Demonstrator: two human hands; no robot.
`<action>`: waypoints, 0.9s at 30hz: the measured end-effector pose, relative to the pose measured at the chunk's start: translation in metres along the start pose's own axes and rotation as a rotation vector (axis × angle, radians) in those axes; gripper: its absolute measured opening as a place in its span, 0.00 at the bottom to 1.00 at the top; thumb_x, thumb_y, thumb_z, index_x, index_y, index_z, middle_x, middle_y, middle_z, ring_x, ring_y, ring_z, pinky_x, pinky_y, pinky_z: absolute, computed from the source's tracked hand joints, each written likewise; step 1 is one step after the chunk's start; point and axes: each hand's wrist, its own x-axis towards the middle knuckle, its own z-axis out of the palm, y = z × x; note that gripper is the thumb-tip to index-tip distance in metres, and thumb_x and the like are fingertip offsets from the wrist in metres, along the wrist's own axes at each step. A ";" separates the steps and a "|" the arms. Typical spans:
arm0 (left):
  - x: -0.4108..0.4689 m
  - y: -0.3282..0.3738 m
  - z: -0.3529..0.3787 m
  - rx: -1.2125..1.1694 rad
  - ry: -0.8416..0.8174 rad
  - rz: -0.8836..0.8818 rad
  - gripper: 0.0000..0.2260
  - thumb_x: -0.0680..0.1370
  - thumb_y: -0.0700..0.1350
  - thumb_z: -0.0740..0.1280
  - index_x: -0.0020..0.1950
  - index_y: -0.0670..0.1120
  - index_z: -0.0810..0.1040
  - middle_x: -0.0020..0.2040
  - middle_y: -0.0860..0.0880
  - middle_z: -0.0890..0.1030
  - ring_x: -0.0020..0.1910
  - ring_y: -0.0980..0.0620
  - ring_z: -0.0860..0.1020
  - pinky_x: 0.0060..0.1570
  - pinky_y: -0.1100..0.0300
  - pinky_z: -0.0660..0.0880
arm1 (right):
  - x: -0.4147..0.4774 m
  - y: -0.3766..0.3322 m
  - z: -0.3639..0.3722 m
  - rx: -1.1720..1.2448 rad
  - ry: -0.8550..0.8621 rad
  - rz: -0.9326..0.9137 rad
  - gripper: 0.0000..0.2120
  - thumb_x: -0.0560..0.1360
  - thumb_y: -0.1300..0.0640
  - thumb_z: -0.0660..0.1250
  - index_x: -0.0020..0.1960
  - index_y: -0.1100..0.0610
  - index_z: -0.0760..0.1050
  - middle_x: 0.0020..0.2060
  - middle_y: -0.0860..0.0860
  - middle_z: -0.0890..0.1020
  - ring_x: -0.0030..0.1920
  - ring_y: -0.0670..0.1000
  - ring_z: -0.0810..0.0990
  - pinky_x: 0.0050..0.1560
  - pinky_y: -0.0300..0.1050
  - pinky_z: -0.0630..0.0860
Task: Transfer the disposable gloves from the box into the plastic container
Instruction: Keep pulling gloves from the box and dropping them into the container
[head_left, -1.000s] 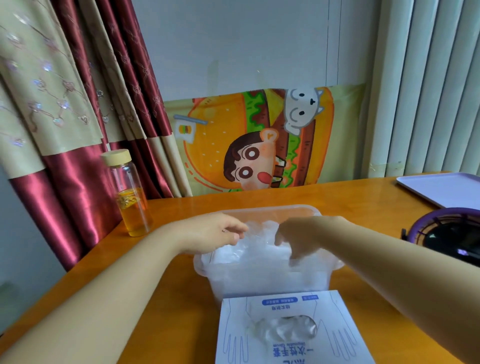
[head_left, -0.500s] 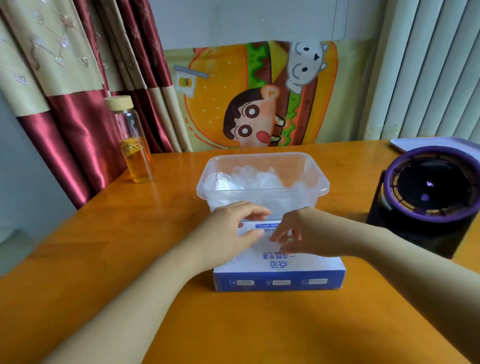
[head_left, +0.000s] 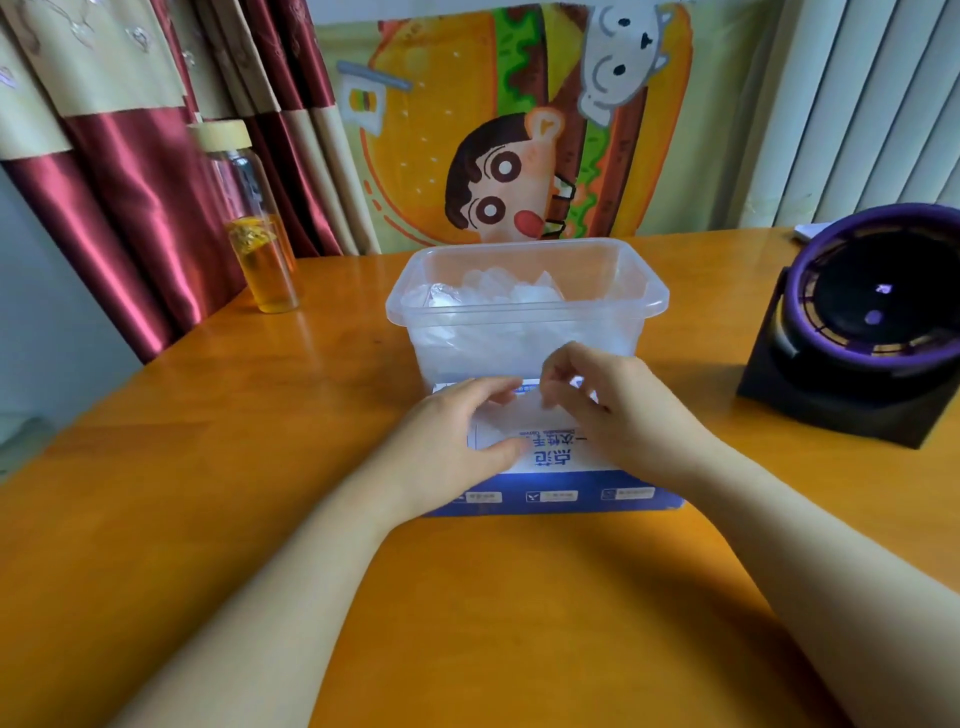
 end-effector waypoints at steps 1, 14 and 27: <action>0.000 0.000 0.000 -0.007 0.005 -0.002 0.25 0.75 0.53 0.70 0.71 0.56 0.68 0.59 0.62 0.74 0.56 0.64 0.72 0.45 0.81 0.69 | -0.001 -0.001 0.001 0.041 0.071 -0.019 0.08 0.79 0.62 0.61 0.43 0.51 0.70 0.36 0.44 0.78 0.40 0.39 0.75 0.39 0.28 0.69; -0.003 0.000 0.000 0.020 0.013 0.000 0.28 0.75 0.53 0.70 0.73 0.57 0.65 0.59 0.62 0.72 0.60 0.63 0.71 0.54 0.73 0.69 | -0.002 0.006 -0.002 0.272 0.123 0.057 0.04 0.75 0.56 0.69 0.42 0.52 0.81 0.36 0.50 0.84 0.38 0.52 0.82 0.38 0.42 0.76; 0.008 0.024 -0.028 -0.233 -0.116 -0.069 0.31 0.66 0.62 0.71 0.67 0.57 0.69 0.60 0.63 0.74 0.66 0.61 0.71 0.59 0.71 0.67 | 0.015 -0.047 -0.063 0.574 0.317 0.049 0.09 0.73 0.57 0.71 0.53 0.55 0.78 0.45 0.52 0.85 0.47 0.52 0.84 0.53 0.54 0.79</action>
